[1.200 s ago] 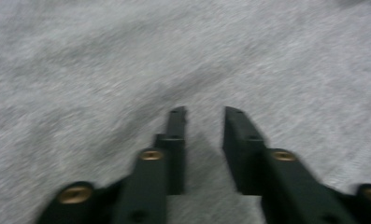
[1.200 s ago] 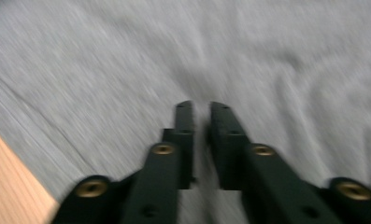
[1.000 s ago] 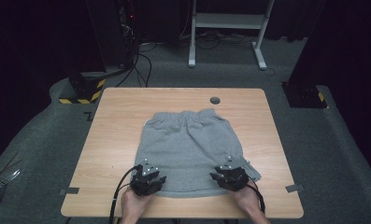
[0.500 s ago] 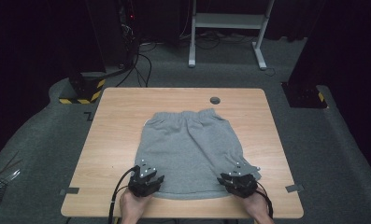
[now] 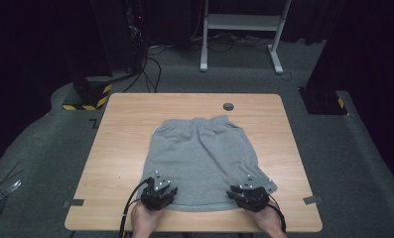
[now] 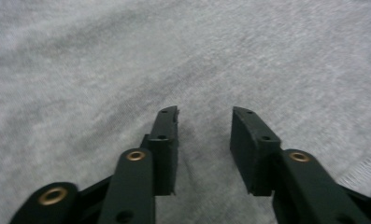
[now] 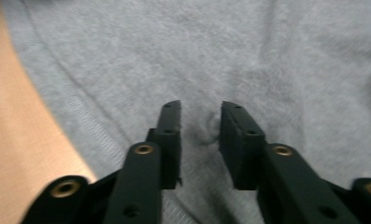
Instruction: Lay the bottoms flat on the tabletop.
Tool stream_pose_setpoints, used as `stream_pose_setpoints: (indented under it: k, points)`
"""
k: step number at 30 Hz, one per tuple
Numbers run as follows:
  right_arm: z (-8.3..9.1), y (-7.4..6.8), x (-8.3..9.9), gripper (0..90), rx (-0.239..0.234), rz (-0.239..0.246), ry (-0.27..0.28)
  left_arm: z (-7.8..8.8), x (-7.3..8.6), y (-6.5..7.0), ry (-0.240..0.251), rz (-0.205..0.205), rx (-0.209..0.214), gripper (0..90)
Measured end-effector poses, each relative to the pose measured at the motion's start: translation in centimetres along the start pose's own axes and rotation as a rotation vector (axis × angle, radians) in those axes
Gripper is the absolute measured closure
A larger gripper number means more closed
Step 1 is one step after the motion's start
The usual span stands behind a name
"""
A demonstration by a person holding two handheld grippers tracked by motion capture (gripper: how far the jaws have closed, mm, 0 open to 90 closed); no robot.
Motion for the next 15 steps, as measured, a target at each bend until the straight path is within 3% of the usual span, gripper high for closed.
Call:
stream_pose_setpoints:
  k: [4, 8, 11, 15]
  points:
    - [-0.6, 0.6, -0.6, 74.0, 0.035, 0.021, -0.004, -0.9, -1.0, -0.9, -0.015, 0.004, -0.010, 68.5]
    - [-1.1, 1.8, -1.2, 74.1, 0.060, 0.004, 0.011, -1.8, -1.8, -1.6, -0.021, 0.000, -0.020, 70.6]
    - [-1.6, 2.5, -1.6, 74.8, 0.072, -0.017, 0.024, -2.3, -2.2, -2.2, -0.013, 0.019, -0.021, 75.1]
    - [-2.3, 3.1, -2.4, 77.7, 0.087, -0.004, 0.021, -3.1, -2.9, -3.4, 0.001, 0.024, -0.037, 81.6]
Point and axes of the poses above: each handheld gripper's, and its own axes: z roughly backward along the jaws, x roughly out of its underside, y roughly to its right, the point moved 7 cm from there along -z, roughly forward along the jaws, and after that the axes turned 4 degrees about -z, right-handed, at the moved point
